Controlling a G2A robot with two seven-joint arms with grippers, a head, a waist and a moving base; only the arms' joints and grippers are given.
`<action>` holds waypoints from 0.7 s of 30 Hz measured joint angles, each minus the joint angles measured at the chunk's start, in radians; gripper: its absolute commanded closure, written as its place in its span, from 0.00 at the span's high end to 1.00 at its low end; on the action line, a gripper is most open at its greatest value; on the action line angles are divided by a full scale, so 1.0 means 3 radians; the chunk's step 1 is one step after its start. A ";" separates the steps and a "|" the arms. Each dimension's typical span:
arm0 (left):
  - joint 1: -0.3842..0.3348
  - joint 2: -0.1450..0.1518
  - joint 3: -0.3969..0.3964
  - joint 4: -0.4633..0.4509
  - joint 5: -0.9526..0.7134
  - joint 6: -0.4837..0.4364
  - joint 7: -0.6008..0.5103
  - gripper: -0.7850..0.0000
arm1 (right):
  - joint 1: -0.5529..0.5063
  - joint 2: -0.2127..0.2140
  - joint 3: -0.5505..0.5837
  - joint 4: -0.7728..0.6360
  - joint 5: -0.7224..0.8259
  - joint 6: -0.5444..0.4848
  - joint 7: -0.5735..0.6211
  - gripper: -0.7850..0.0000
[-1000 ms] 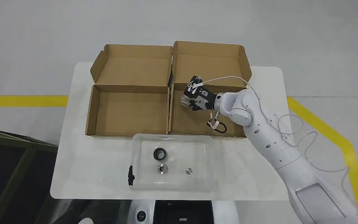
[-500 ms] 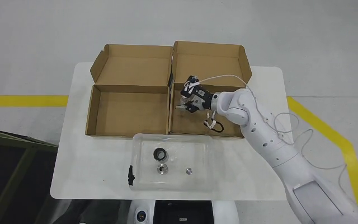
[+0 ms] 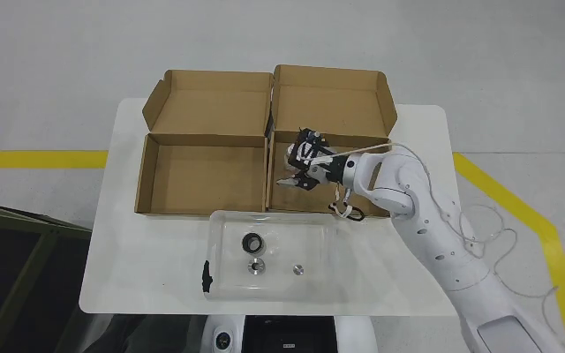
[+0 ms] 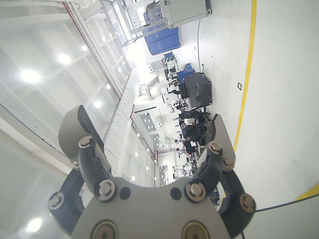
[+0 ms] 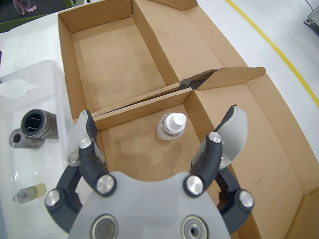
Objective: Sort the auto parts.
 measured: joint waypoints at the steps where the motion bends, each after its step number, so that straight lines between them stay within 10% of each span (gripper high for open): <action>1: 0.0000 0.0000 0.0000 0.0000 0.0000 0.0000 0.0000 1.00 | -0.0040 0.0010 0.0014 -0.0071 -0.0005 -0.0023 0.0031 0.92; 21: 0.0000 0.0000 0.0000 0.0000 0.0000 0.0000 0.0000 1.00 | -0.1104 0.0219 0.0224 -0.1309 -0.0098 -0.0323 0.0591 0.84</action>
